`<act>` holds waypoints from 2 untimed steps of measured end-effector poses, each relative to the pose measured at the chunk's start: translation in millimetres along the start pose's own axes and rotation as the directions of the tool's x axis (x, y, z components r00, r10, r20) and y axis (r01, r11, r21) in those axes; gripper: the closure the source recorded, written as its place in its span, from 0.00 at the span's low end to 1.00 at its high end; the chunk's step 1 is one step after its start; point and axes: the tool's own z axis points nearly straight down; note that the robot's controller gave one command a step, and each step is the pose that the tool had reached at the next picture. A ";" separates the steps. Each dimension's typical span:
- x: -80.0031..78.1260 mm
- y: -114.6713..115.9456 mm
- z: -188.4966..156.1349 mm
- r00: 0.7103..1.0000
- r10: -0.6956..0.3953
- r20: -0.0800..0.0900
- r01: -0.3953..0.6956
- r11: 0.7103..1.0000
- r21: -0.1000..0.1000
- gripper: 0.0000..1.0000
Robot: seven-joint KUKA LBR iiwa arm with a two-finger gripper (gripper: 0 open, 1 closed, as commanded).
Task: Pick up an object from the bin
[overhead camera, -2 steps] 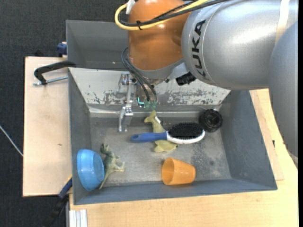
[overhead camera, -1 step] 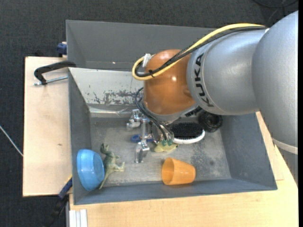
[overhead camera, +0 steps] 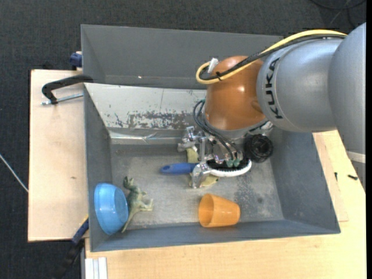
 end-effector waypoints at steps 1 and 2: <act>39.4 -30.1 -21.4 0.989 -0.149 0.008 0.149 0.989 -0.001 0.00; 9.9 -20.2 15.1 0.937 -0.350 0.002 0.350 0.937 -0.005 0.00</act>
Offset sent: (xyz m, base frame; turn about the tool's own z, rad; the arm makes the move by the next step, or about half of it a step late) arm -0.0348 -0.0388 0.0184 -0.1520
